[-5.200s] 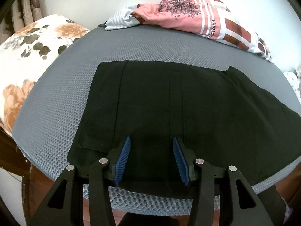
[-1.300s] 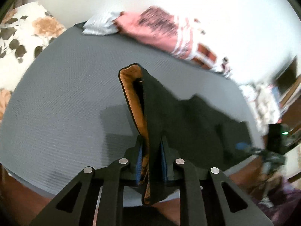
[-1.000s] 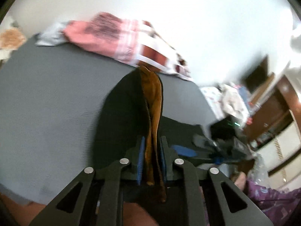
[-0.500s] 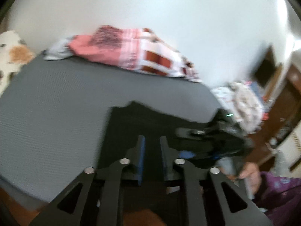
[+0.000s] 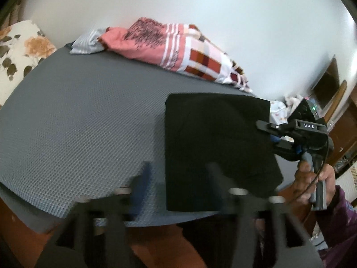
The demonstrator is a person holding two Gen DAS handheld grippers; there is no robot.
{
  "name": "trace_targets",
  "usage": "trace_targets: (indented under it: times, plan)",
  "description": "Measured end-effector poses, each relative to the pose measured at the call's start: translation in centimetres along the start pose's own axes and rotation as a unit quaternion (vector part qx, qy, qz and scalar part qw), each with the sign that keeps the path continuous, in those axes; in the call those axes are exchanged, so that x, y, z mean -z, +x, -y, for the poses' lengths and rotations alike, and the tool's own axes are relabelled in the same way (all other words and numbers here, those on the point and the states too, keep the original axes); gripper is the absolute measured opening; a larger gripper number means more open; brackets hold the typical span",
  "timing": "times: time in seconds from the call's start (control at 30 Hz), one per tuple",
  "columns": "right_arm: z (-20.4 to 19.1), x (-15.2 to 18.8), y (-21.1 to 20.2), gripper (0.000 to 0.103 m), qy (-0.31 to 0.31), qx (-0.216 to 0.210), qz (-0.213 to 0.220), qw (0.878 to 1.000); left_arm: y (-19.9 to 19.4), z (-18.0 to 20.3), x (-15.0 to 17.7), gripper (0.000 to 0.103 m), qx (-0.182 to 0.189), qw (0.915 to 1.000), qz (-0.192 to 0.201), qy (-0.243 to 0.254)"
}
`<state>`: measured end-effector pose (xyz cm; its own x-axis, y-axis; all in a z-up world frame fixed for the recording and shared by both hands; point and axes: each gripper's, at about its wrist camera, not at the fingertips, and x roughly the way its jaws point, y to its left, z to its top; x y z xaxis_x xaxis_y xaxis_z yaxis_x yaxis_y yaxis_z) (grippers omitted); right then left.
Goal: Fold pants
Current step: 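Fold the waistband over toward the hem with both grippers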
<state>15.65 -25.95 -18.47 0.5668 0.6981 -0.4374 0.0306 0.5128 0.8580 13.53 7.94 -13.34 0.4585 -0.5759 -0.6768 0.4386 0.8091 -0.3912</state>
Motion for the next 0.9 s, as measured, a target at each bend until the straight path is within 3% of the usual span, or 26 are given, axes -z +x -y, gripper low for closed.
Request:
trace_targets:
  times: [0.1,0.3,0.47,0.57,0.9]
  plan:
    - [1.3,-1.5,-5.2,0.012,-0.017,0.04,0.034,0.999,0.7,1.7,-0.3,0.064,0.019,0.9998,-0.002,0.006]
    - [8.5,-2.8,-12.1,0.011,0.041,0.105,0.073,0.991,4.7,6.1,-0.2,0.064,0.034,0.9981,-0.035,0.037]
    - [12.9,-2.2,-14.4,0.011,0.08,0.102,0.095,0.987,8.3,9.6,0.3,0.064,0.041,0.9938,-0.073,0.073]
    - [13.1,-2.1,-15.5,0.01,0.075,0.091,0.103,0.988,9.8,11.2,0.5,0.064,0.049,0.9906,-0.093,0.087]
    - [16.5,-2.7,-16.2,0.01,0.073,0.105,0.108,0.986,13.3,13.0,0.7,0.065,0.043,0.9878,-0.108,0.104]
